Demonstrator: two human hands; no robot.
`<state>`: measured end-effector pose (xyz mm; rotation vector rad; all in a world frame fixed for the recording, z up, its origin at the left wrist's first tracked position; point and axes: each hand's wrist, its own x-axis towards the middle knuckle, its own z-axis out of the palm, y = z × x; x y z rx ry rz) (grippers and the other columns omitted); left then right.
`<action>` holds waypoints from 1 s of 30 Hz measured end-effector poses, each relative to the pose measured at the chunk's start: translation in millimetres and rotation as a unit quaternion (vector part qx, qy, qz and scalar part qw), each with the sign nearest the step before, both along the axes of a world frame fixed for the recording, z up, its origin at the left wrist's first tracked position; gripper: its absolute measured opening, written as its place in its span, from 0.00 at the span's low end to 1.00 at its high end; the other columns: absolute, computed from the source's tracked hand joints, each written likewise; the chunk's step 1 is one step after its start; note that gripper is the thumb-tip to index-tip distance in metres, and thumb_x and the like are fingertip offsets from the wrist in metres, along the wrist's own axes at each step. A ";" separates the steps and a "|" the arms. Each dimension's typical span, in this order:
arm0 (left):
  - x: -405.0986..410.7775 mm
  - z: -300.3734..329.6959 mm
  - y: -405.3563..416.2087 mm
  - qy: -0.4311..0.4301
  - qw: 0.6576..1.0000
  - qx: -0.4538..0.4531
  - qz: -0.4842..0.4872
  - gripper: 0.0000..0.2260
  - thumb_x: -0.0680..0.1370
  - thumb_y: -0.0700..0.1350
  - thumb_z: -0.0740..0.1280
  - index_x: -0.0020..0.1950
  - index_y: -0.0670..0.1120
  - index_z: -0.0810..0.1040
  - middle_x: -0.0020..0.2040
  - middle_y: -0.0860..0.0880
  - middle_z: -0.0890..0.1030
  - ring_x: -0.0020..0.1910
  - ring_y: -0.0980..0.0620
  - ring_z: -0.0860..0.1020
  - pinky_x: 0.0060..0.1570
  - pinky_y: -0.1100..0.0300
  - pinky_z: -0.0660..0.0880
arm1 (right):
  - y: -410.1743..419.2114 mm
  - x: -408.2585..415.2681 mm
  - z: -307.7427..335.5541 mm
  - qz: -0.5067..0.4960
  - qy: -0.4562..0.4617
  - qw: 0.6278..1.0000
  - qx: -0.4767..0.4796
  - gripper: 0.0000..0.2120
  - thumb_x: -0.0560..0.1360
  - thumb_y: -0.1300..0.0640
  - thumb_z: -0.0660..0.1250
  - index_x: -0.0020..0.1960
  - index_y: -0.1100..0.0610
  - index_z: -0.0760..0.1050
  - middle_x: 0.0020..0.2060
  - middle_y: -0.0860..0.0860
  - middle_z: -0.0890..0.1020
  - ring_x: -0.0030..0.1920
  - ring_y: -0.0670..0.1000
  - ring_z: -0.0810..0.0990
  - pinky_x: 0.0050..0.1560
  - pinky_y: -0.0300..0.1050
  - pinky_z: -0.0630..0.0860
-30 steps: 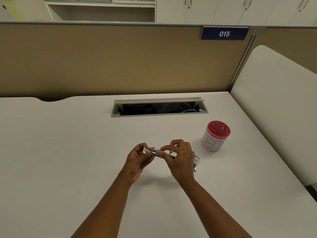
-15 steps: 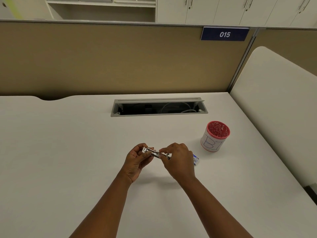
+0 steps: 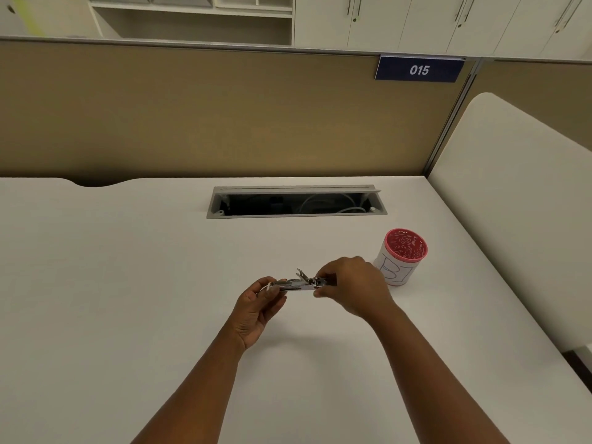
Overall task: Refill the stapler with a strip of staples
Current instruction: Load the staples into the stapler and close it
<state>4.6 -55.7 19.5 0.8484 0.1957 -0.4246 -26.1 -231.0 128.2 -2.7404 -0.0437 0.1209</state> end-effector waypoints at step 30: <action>4.7 6.2 -0.3 0.014 0.999 0.027 0.018 0.07 0.76 0.34 0.61 0.45 0.41 0.77 0.32 0.49 0.85 0.32 0.56 0.83 0.32 0.67 0.80 | 0.1 2.5 10.5 0.138 -0.019 0.989 -0.050 0.18 0.74 0.58 0.65 0.61 0.43 0.72 0.56 0.50 0.80 0.53 0.52 0.77 0.45 0.43 0.72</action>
